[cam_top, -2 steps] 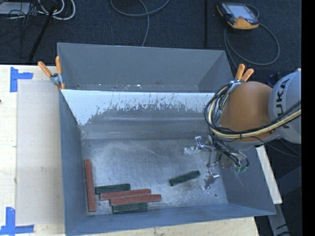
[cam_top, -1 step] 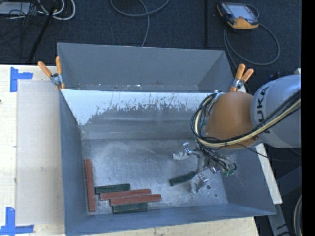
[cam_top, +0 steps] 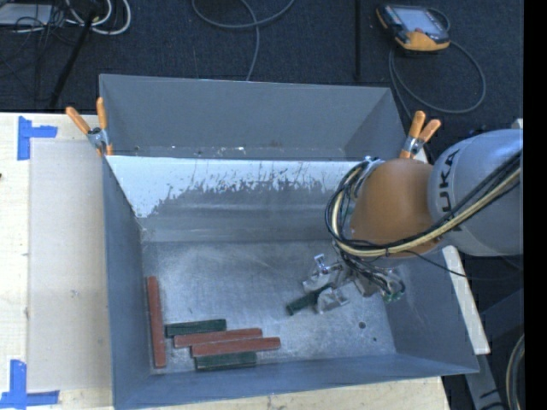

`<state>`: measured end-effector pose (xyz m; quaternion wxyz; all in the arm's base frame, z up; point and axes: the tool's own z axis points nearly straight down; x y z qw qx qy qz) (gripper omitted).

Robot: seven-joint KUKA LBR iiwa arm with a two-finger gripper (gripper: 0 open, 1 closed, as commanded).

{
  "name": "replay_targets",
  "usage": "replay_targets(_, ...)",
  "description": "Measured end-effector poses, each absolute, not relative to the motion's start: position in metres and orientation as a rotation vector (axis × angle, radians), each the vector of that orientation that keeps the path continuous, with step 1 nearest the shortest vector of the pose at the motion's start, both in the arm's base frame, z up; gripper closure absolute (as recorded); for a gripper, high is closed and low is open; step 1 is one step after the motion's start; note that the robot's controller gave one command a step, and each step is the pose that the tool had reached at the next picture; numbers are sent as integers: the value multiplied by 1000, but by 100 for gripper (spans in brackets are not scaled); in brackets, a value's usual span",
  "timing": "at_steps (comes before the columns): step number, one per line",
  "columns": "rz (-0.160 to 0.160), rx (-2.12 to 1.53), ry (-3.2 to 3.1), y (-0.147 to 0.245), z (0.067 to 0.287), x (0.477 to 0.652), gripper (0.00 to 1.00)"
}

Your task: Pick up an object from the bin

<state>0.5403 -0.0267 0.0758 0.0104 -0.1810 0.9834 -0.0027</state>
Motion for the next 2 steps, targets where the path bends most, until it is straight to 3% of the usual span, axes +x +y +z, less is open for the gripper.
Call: replay_targets(2, -6, -567, 3075, -26, 78, 540, 100)
